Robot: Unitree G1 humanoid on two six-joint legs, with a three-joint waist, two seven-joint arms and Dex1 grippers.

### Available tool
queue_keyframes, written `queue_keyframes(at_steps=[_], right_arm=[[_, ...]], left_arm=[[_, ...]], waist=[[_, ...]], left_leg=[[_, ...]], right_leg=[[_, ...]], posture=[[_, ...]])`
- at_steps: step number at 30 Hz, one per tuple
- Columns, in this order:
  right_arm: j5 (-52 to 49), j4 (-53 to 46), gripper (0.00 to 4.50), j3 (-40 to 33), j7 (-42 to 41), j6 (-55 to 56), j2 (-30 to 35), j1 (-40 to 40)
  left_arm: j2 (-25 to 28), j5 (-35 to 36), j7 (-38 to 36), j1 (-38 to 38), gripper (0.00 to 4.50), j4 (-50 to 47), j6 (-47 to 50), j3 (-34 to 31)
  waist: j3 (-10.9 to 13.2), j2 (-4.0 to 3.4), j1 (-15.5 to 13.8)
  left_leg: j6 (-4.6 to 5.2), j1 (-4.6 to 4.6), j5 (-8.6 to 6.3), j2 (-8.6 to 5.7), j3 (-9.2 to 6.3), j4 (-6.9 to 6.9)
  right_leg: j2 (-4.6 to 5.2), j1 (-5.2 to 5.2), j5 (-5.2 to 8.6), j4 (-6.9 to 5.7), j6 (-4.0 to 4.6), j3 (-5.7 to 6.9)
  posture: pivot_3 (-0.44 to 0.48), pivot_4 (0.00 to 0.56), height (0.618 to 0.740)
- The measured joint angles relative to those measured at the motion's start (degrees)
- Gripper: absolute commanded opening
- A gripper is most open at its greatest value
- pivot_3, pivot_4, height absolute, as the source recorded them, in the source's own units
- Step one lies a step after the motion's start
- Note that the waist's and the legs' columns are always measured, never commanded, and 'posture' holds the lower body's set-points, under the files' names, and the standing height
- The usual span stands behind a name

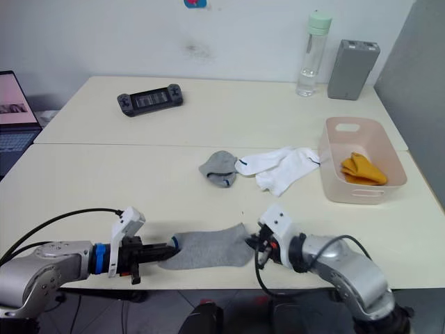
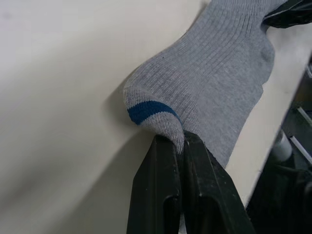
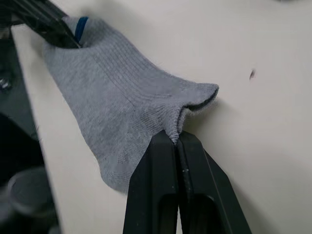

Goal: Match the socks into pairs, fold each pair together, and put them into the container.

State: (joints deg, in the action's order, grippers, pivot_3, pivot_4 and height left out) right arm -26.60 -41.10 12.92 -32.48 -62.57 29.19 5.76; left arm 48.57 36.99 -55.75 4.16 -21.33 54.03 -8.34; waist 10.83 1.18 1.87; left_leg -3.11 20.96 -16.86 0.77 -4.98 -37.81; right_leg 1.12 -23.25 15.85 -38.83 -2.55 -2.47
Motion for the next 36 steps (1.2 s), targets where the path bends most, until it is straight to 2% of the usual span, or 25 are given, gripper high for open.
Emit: queue_keyframes(at_steps=[7, 11, 13, 16, 25, 26, 30, 34, 36], right_arm=[[-1.6, -1.8, 0.0, -0.2, 0.2, -0.3, 3.2, -3.0], [-1.6, -1.4, 0.0, 0.3, 1.0, 0.1, 3.6, -2.9], [-1.7, -1.2, 0.49, 0.1, 1.5, -0.1, 3.2, -2.9], [-2.0, -1.2, 1.32, 0.0, 1.5, -0.3, 3.2, -2.7], [-3.4, -1.5, 4.33, -1.1, 0.9, 0.0, 4.5, -1.1], [-3.8, -1.6, 4.5, -1.8, 0.8, 0.2, 4.8, -0.6], [-4.5, -1.9, 4.5, -3.9, 0.3, 0.8, 5.3, 0.5], [-6.3, -2.1, 4.5, -5.2, 0.0, 1.0, 5.2, 2.4], [-8.0, -2.6, 4.5, -6.7, -0.1, 1.0, 4.9, 4.4]], left_arm=[[-2.7, -0.6, 3.0, -0.2, 0.02, -1.4, -1.8, 2.2], [-1.5, -1.8, 2.9, -0.7, 0.02, -1.2, -3.3, 3.8], [-1.2, -1.9, 3.0, -0.3, 0.0, -1.3, -3.2, 3.9], [-1.3, -2.1, 3.8, -0.2, 0.69, -1.5, -4.2, 4.3], [-1.5, -1.0, 3.8, 1.8, 3.06, -3.4, -6.3, 3.4], [-1.5, -0.8, 3.8, 1.9, 3.33, -3.3, -6.5, 2.7], [-0.3, -0.2, 3.6, 1.4, 4.45, -1.3, -6.6, -0.3], [1.1, 1.3, 2.6, -2.5, 4.48, 1.1, -5.5, -2.3], [0.7, 1.3, 2.9, -8.7, 4.48, 3.1, -6.0, -2.5]], waist=[[0.0, 0.0, 0.0], [0.0, 0.03, 0.0], [0.0, 0.02, 0.1], [0.0, 0.02, 0.0], [0.0, 0.01, 0.0], [0.0, 0.0, 0.0], [0.0, 0.0, 0.0], [0.0, -0.01, 0.0], [0.0, 0.03, -0.3]], left_leg=[[0.0, -0.02, 0.0, 0.0, 0.03, 0.0], [0.0, -0.01, 0.0, 0.0, 0.04, 0.01], [0.0, -0.02, 0.0, 0.01, 0.05, 0.02], [0.0, -0.02, 0.0, 0.01, 0.04, 0.02], [0.0, -0.05, 0.0, 0.01, 0.02, 0.01], [0.0, -0.05, 0.0, 0.01, 0.03, 0.0], [0.0, -0.04, 0.0, 0.02, 0.03, 0.02], [0.0, 0.02, 0.0, 0.01, 0.04, 0.02], [0.0, 0.06, 0.0, -0.01, -0.02, -0.01]], right_leg=[[-0.04, 0.0, 0.01, -0.01, -0.02, -0.02], [-0.04, 0.0, 0.01, 0.02, -0.02, -0.04], [-0.04, -0.01, 0.01, 0.03, -0.02, -0.05], [-0.03, 0.0, 0.01, 0.03, -0.02, -0.04], [-0.04, 0.04, -0.01, 0.02, -0.05, -0.02], [-0.04, 0.03, -0.01, 0.02, -0.05, -0.02], [-0.06, 0.0, 0.0, 0.02, -0.03, -0.02], [-0.06, -0.01, 0.01, 0.06, -0.04, -0.01], [-0.05, 0.01, -0.02, 0.11, -0.08, 0.05]], posture=[[0.0, 0.15, 0.74], [0.0, 0.15, 0.74], [0.0, 0.15, 0.74], [0.0, 0.15, 0.74], [0.0, 0.15, 0.74], [0.0, 0.15, 0.74], [0.0, 0.15, 0.74], [0.0, 0.15, 0.74], [0.0, 0.15, 0.74]])
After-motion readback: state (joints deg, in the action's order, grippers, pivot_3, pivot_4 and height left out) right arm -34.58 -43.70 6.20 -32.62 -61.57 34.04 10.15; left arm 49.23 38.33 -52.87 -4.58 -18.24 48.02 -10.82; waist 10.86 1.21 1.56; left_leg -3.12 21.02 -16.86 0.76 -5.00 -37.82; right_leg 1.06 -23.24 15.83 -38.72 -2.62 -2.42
